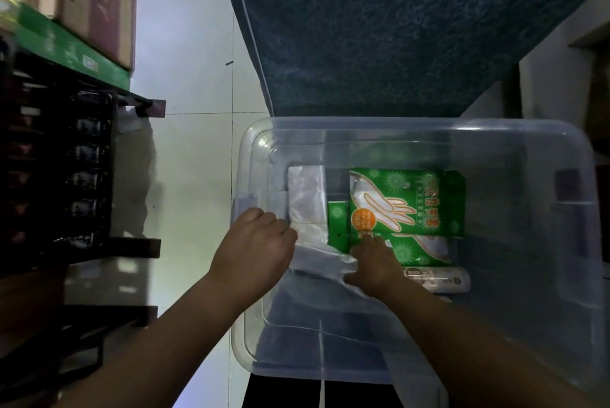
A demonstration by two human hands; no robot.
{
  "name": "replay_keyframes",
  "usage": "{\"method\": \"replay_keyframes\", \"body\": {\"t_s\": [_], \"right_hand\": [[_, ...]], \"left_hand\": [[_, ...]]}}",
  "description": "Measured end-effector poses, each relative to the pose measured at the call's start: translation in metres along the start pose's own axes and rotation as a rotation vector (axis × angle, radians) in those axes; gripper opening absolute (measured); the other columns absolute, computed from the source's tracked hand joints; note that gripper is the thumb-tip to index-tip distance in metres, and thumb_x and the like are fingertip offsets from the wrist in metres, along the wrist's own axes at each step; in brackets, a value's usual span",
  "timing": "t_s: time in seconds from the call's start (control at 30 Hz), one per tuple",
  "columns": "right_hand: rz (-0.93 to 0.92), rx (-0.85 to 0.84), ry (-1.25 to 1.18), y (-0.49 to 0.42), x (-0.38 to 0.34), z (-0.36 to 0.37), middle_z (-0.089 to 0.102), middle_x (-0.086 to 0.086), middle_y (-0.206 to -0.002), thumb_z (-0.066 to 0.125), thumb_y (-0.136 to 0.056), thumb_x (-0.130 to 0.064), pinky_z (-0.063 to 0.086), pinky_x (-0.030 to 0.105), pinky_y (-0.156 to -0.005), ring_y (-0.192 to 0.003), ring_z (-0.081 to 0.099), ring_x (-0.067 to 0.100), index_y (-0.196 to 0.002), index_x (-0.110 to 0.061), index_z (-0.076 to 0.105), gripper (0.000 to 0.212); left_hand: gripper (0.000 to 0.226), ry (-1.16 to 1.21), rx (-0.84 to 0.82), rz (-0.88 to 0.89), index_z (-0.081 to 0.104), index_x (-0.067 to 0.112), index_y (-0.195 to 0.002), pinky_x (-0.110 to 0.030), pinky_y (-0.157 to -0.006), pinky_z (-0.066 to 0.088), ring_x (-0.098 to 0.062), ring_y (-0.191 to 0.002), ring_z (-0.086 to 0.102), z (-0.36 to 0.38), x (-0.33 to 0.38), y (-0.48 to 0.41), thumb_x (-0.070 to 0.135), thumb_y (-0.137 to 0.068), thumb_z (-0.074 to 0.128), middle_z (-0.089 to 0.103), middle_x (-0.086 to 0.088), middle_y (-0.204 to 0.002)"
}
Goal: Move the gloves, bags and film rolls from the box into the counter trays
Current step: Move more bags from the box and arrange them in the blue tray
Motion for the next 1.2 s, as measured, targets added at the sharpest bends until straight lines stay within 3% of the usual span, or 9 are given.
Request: {"method": "replay_keyframes", "body": {"t_s": [0.17, 0.33, 0.4, 0.5, 0.6, 0.8, 0.93, 1.07, 1.2], "right_hand": [[0.025, 0.100, -0.177, 0.022, -0.005, -0.031, 0.067, 0.010, -0.107, 0.061, -0.080, -0.038, 0.045, 0.029, -0.073, -0.099, 0.061, 0.030, -0.099, -0.020, 0.062, 0.026], [-0.115, 0.326, -0.177, 0.060, -0.030, -0.101, 0.070, 0.009, -0.084, 0.063, -0.076, -0.036, 0.031, 0.028, -0.055, -0.079, 0.063, 0.032, -0.085, -0.021, 0.062, 0.018], [-0.200, 0.369, -0.151, 0.078, -0.045, -0.129, 0.070, 0.008, -0.077, 0.068, -0.071, -0.033, 0.032, 0.028, -0.053, -0.072, 0.063, 0.033, -0.081, -0.021, 0.061, 0.017], [-0.299, 0.464, -0.115, 0.102, -0.061, -0.164, 0.069, 0.004, -0.064, 0.076, -0.059, -0.028, 0.032, 0.022, -0.045, -0.057, 0.063, 0.029, -0.073, -0.022, 0.060, 0.022], [-0.318, 0.391, -0.185, 0.109, -0.062, -0.177, 0.071, 0.004, -0.077, 0.069, -0.069, -0.036, 0.038, 0.028, -0.054, -0.072, 0.064, 0.029, -0.084, -0.024, 0.063, 0.019], [-0.201, 0.400, -0.191, 0.092, -0.037, -0.173, 0.071, 0.007, -0.090, 0.062, -0.083, -0.028, 0.042, 0.033, -0.063, -0.084, 0.062, 0.030, -0.091, -0.019, 0.065, 0.012], [-0.051, 0.328, -0.302, 0.055, -0.023, -0.145, 0.072, 0.008, -0.091, 0.058, -0.088, -0.024, 0.044, 0.032, -0.064, -0.084, 0.064, 0.030, -0.092, -0.016, 0.066, 0.012], [0.039, 0.280, -0.458, -0.001, -0.033, -0.110, 0.070, 0.015, -0.101, 0.060, -0.086, -0.015, 0.046, 0.033, -0.071, -0.094, 0.064, 0.033, -0.103, -0.012, 0.066, 0.019], [0.139, 0.262, -0.658, -0.055, -0.046, -0.085, 0.066, 0.027, -0.105, 0.064, -0.080, 0.000, 0.046, 0.037, -0.078, -0.096, 0.062, 0.040, -0.111, 0.002, 0.057, 0.032]], "left_hand": [[0.009, 0.028, -0.024, -0.059, 0.070, 0.017, -0.071, -0.029, -0.068, 0.049, -0.019, -0.060, 0.062, -0.001, -0.004, 0.000, 0.020, -0.064, 0.076, 0.069, -0.001, -0.067], [0.068, 0.091, -0.037, -0.092, 0.069, 0.017, -0.103, -0.034, -0.089, 0.051, -0.021, -0.099, 0.066, -0.028, 0.011, -0.012, 0.041, -0.041, 0.086, 0.072, -0.003, -0.105], [0.072, 0.073, -0.015, -0.016, 0.068, 0.014, -0.106, -0.038, -0.094, 0.049, -0.022, -0.109, 0.063, -0.046, 0.025, -0.022, 0.042, -0.041, 0.085, 0.070, -0.004, -0.109], [0.038, 0.050, -0.130, 0.023, 0.069, 0.015, -0.089, -0.031, -0.080, 0.051, -0.024, -0.092, 0.066, -0.068, 0.037, -0.034, 0.036, -0.059, 0.078, 0.073, -0.004, -0.091], [0.015, 0.044, -0.242, -0.065, 0.065, 0.017, -0.093, -0.030, -0.063, 0.037, -0.029, -0.083, 0.066, -0.070, 0.025, -0.030, 0.028, -0.084, 0.060, 0.070, -0.007, -0.091], [0.019, 0.036, -0.211, -0.218, 0.061, 0.028, -0.101, -0.027, -0.071, 0.047, -0.018, -0.083, 0.065, -0.097, -0.042, 0.003, 0.029, -0.082, 0.062, 0.069, 0.003, -0.093], [0.017, 0.236, -0.056, -0.396, 0.057, 0.022, -0.085, -0.030, -0.064, 0.050, -0.023, -0.070, 0.060, -0.115, -0.096, 0.024, 0.037, -0.090, 0.049, 0.064, -0.001, -0.076], [0.024, 0.467, 0.101, -0.542, 0.050, 0.023, -0.069, -0.032, -0.055, 0.044, -0.022, -0.057, 0.052, -0.111, -0.125, 0.033, 0.039, -0.086, 0.055, 0.054, 0.001, -0.058], [0.034, 0.661, 0.233, -0.632, 0.045, 0.033, -0.054, -0.015, -0.045, 0.034, -0.004, -0.045, 0.044, -0.092, -0.135, 0.035, 0.045, -0.081, 0.061, 0.048, 0.007, -0.046]]}}
Point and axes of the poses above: each hand's wrist, its own y-axis away from the middle knuckle, its own z-axis out of the palm, x = y × z, the point moved 7 cm from there along -y, towards the middle knuckle
